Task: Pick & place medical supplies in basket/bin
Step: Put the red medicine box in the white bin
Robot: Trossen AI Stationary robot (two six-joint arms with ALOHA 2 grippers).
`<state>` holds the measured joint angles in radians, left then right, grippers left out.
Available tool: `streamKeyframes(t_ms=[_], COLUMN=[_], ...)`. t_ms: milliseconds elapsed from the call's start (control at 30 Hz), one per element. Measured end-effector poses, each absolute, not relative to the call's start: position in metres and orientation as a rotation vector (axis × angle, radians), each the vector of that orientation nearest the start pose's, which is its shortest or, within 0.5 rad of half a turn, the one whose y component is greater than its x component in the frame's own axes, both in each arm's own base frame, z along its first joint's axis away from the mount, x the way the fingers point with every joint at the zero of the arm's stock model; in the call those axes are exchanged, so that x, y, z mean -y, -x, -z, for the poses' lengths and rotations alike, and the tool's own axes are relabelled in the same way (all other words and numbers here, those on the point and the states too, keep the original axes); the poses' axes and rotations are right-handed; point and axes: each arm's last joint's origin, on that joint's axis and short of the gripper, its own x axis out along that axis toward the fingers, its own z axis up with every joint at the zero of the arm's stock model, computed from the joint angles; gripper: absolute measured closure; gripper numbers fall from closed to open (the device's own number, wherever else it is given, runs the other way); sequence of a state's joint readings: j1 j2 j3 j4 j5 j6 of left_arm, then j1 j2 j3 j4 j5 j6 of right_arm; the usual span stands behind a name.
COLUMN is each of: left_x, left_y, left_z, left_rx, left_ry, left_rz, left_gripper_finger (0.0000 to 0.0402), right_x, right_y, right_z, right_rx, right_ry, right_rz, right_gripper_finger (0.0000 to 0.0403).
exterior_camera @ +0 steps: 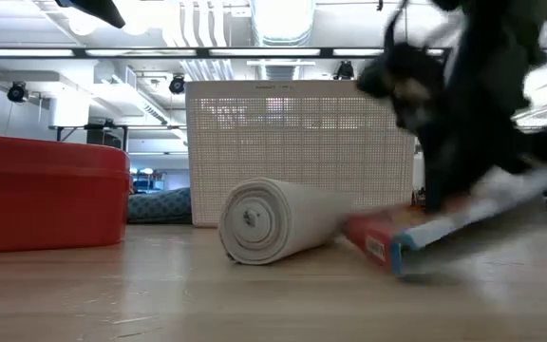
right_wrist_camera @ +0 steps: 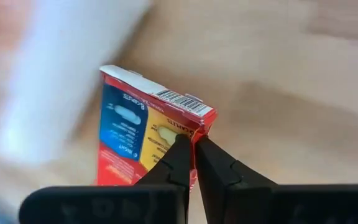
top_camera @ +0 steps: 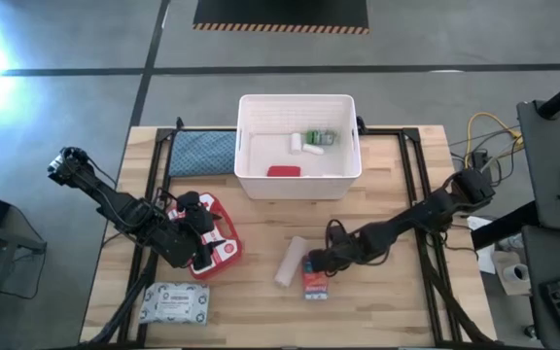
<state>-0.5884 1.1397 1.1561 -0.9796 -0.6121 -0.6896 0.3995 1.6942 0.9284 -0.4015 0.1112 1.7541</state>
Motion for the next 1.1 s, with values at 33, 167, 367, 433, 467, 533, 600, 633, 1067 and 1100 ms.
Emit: streamKeyframes(t_ms=[33, 167, 367, 433, 467, 533, 600, 633, 1067, 1100], left_x=[0.1, 0.1, 0.1, 0.1, 0.1, 0.1, 0.1, 0.1, 0.1, 0.1], left_y=[-0.18, -0.18, -0.18, -0.18, -0.18, -0.18, -0.18, -0.181, -0.183, -0.183], left_z=[-0.332, -0.332, -0.332, -0.332, -0.332, -0.332, -0.332, -0.332, -0.334, -0.334], left_rx=[-0.731, -0.731, -0.731, -0.732, -0.732, -0.734, -0.734, -0.73, -0.672, -0.669], left_ry=[0.109, 0.109, 0.109, 0.109, 0.108, 0.102, 0.088, 0.085, 0.101, 0.113], left_rz=[-0.285, -0.286, -0.286, -0.286, -0.286, -0.284, -0.279, -0.281, -0.345, -0.349], left_gripper_finger=[0.0121, 0.0121, 0.0121, 0.0121, 0.0121, 0.0121, 0.0121, 0.0121, 0.0121, 0.0121], right_x=[-0.118, -0.123, -0.119, -0.11, -0.104, -0.09, -0.071, -0.06, 0.116, 0.125], right_y=[-0.289, -0.3, -0.303, -0.301, -0.299, -0.295, -0.29, -0.288, -0.265, -0.265], right_z=[-0.158, -0.194, -0.263, -0.287, -0.3, -0.325, -0.347, -0.355, -0.384, -0.38], right_rx=[-0.977, -0.935, -0.784, -0.673, -0.604, -0.451, -0.364, -0.349, -0.319, -0.345], right_ry=[-1.251, -1.248, -1.171, -1.134, -1.115, -1.067, -1.004, -0.978, -0.908, -0.916], right_rz=[0.73, 0.628, 0.632, 0.696, 0.733, 0.802, 0.848, 0.863, 0.996, 0.992], right_gripper_finger=[0.0394, 0.0395, 0.0395, 0.0395, 0.0395, 0.0395, 0.0395, 0.0395, 0.0385, 0.0377])
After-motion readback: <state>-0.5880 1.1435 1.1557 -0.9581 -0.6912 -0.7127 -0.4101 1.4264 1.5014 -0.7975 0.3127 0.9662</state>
